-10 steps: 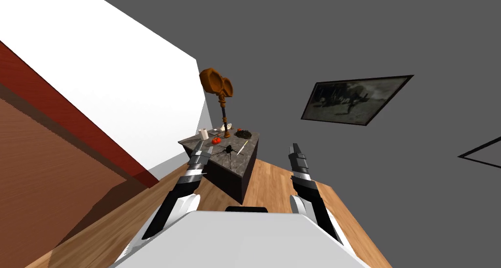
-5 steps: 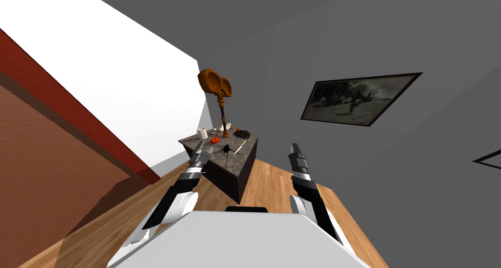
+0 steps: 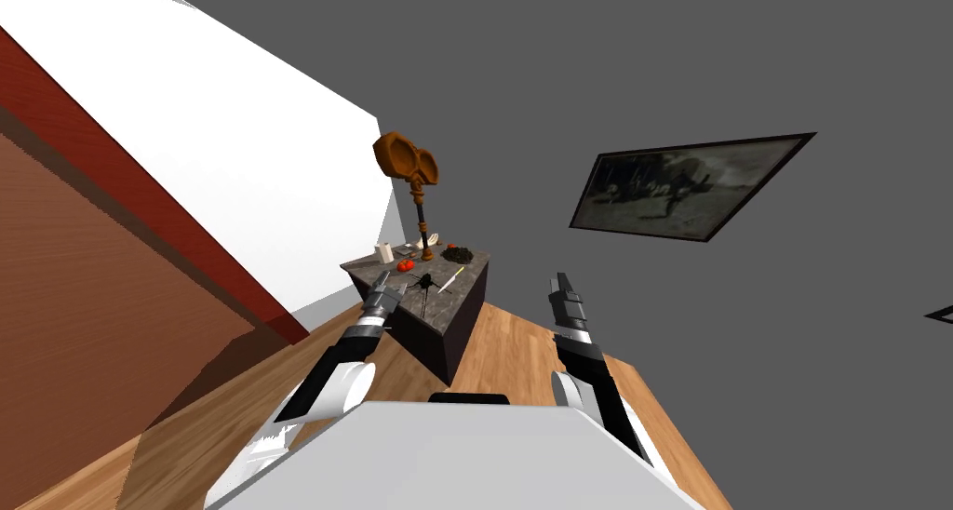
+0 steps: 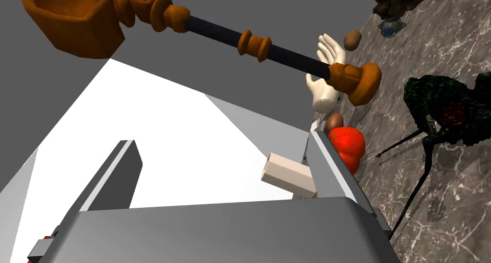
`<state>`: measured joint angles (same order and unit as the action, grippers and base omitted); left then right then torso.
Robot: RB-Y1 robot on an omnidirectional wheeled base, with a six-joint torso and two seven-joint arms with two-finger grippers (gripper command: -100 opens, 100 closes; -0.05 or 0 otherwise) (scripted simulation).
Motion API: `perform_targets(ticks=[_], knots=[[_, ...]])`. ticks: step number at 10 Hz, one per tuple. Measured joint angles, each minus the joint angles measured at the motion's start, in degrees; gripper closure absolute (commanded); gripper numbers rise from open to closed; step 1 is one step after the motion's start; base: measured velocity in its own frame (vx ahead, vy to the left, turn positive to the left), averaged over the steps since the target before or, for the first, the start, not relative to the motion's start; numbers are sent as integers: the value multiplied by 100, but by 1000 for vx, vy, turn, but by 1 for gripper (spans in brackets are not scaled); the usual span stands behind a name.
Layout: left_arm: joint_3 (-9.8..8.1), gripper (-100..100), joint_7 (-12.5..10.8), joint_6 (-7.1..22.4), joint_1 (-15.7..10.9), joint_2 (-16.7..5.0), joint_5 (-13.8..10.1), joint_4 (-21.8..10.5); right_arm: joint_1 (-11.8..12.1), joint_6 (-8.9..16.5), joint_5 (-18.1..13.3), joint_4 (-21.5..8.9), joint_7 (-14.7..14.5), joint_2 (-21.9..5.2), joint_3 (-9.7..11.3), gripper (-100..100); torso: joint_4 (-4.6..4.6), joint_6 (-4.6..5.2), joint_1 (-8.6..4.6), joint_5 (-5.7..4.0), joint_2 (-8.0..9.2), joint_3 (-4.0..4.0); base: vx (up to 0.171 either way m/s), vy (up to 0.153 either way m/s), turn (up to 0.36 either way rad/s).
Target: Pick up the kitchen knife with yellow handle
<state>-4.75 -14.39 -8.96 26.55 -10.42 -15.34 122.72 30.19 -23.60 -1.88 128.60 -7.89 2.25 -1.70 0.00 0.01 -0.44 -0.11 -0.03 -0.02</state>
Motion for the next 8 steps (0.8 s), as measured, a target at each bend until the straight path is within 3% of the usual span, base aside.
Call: perform_targets(ticks=[8], knots=[[-300, -100, -593, 1215, -235, -202, -587, -140, 0, 0, 0, 0, 0, 0, 0, 0, 0, 0, -2, -1, 0, 0, -4, -131, 51]])
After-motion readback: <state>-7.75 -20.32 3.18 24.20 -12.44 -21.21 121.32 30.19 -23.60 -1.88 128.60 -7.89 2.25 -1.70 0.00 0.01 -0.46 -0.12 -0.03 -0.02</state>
